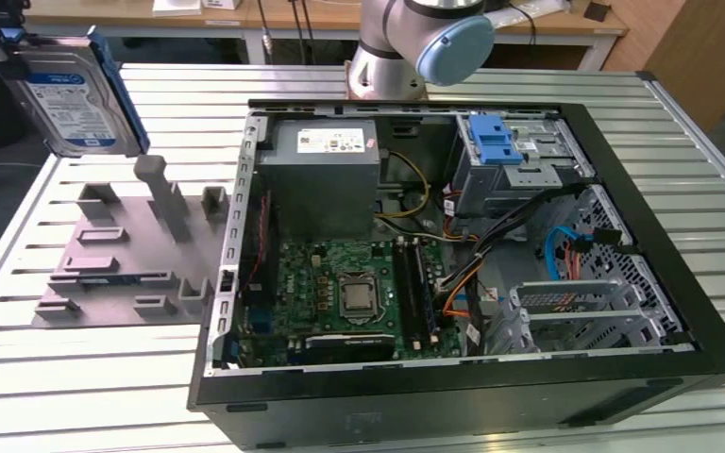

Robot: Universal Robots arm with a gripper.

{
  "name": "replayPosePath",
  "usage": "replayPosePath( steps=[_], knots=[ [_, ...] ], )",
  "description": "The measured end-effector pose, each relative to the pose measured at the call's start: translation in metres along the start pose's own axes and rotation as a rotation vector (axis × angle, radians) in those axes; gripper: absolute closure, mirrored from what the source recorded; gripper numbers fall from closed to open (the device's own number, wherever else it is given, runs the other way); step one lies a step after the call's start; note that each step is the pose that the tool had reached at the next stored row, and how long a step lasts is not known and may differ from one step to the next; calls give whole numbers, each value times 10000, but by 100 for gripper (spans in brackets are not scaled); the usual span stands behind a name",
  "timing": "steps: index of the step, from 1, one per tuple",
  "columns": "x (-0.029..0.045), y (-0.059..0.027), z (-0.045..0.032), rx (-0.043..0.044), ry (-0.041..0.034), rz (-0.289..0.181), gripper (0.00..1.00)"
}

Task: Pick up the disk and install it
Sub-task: 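Pick up the disk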

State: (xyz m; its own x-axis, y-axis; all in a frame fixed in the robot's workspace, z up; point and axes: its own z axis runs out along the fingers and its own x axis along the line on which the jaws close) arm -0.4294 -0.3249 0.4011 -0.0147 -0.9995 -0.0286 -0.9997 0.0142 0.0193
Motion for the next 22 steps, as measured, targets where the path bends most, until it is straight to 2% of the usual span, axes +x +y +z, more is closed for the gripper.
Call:
replayPosePath(
  steps=[22],
  knots=[
    [-7,4,-240,-1,-24,0,64]
  ],
)
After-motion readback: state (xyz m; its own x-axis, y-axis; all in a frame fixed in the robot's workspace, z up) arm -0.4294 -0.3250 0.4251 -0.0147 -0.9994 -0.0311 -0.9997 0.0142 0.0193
